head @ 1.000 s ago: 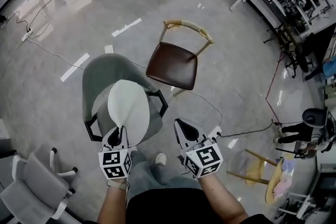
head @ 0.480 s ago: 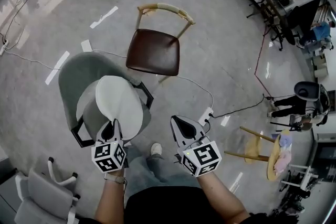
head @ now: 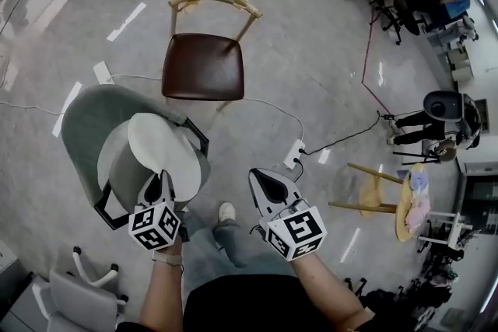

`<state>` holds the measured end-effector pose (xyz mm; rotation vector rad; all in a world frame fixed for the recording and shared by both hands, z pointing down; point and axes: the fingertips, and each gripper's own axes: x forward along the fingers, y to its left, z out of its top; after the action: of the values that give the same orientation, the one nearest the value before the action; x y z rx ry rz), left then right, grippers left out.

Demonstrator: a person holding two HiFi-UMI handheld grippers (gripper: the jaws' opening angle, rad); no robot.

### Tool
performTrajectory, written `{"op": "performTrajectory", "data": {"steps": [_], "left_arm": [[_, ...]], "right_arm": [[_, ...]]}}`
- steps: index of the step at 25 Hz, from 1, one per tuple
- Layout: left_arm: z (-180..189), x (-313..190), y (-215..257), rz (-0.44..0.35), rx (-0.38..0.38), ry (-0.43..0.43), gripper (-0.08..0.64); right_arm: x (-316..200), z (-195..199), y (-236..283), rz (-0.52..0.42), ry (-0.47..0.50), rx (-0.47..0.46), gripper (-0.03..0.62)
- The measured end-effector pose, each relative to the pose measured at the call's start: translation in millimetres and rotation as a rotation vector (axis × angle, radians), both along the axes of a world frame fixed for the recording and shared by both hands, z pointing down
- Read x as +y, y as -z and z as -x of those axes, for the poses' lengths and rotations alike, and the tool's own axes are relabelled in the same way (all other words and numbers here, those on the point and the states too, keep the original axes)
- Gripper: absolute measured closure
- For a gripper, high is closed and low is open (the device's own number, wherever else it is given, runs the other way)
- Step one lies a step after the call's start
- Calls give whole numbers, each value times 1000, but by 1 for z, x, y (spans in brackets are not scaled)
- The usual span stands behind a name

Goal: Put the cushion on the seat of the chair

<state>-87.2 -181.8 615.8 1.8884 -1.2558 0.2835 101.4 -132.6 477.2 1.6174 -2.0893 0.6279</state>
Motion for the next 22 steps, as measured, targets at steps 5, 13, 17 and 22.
{"op": "performTrajectory", "data": {"steps": [5, 13, 17, 22], "left_arm": [[-10, -8, -9, 11, 47, 29, 512], [-15, -11, -32, 31, 81, 81, 508], [-13, -13, -41, 39, 53, 74, 506], [6, -2, -51, 57, -11, 84, 506]], "right_arm": [[1, -4, -5, 12, -18, 3, 584], [2, -4, -12, 30, -23, 8, 584], [4, 1, -17, 38, -12, 6, 584], [10, 8, -20, 45, 6, 0, 584]]}}
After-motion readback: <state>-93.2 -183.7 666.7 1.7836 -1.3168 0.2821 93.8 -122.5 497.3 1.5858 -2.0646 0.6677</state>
